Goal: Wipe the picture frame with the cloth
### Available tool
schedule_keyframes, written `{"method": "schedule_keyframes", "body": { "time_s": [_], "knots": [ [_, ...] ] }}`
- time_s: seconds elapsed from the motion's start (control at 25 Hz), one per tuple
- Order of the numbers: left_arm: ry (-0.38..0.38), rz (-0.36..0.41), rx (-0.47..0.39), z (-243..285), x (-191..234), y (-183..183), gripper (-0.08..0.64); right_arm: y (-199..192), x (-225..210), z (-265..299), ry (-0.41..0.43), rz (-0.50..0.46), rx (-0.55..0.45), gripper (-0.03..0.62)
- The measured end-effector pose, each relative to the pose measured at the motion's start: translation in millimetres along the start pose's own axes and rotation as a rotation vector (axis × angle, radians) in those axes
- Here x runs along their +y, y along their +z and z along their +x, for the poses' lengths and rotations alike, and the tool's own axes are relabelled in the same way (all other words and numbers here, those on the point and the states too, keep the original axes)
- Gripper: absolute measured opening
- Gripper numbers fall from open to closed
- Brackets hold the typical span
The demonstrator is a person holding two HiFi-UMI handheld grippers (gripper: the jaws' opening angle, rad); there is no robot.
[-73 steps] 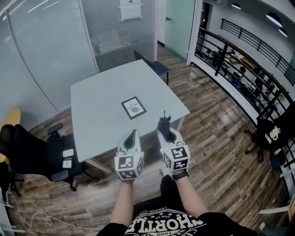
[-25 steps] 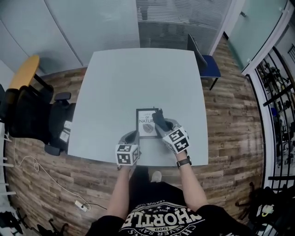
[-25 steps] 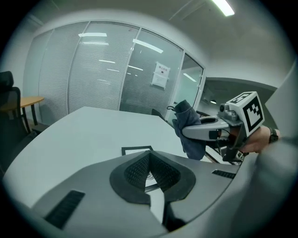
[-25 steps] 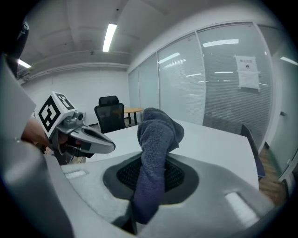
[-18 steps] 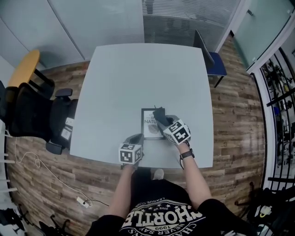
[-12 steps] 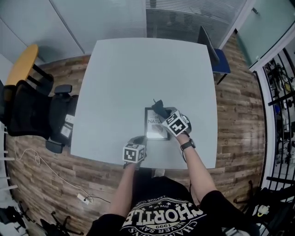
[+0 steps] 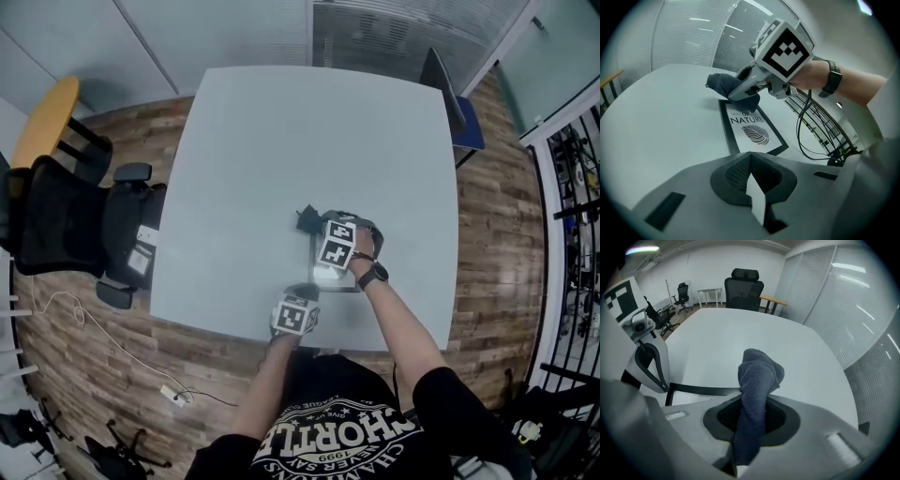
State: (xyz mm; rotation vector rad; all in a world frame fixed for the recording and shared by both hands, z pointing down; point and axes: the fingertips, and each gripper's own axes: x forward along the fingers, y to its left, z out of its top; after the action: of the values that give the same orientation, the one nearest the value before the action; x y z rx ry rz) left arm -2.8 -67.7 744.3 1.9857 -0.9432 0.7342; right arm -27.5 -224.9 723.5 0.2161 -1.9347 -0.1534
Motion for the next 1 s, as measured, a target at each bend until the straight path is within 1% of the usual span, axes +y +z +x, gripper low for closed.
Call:
{"method": "schedule_keyframes", "body": {
  "time_s": [0.12, 0.2, 0.48, 0.64, 0.8, 0.92, 1.0],
  "knots": [
    [0.006, -0.019, 0.036, 10, 1, -6, -0.008, -1, 6, 13, 0.034, -0.056, 0.037, 0.075],
    [0.009, -0.035, 0.045, 11, 3, -6, -0.008, -5, 10, 19, 0.049, -0.079, 0.063, 0.075],
    [0.021, -0.066, 0.042, 9, 9, -7, -0.008, -30, 13, 19, 0.046, -0.081, 0.098, 0.075],
    [0.048, -0.075, 0.038, 1, 12, -2, -0.006, -62, 10, 6, 0.021, -0.054, 0.141, 0.075],
    [0.042, -0.081, 0.033, 4, 10, -3, -0.006, -94, 2, -9, -0.018, 0.005, 0.170, 0.075],
    [0.045, -0.085, 0.030, 4, 10, -4, -0.006, -103, 1, -11, -0.025, 0.037, 0.165, 0.075],
    [0.057, -0.089, 0.026, 1, 9, -1, -0.006, -103, 1, -12, -0.026, 0.041, 0.160, 0.075]
  ]
}}
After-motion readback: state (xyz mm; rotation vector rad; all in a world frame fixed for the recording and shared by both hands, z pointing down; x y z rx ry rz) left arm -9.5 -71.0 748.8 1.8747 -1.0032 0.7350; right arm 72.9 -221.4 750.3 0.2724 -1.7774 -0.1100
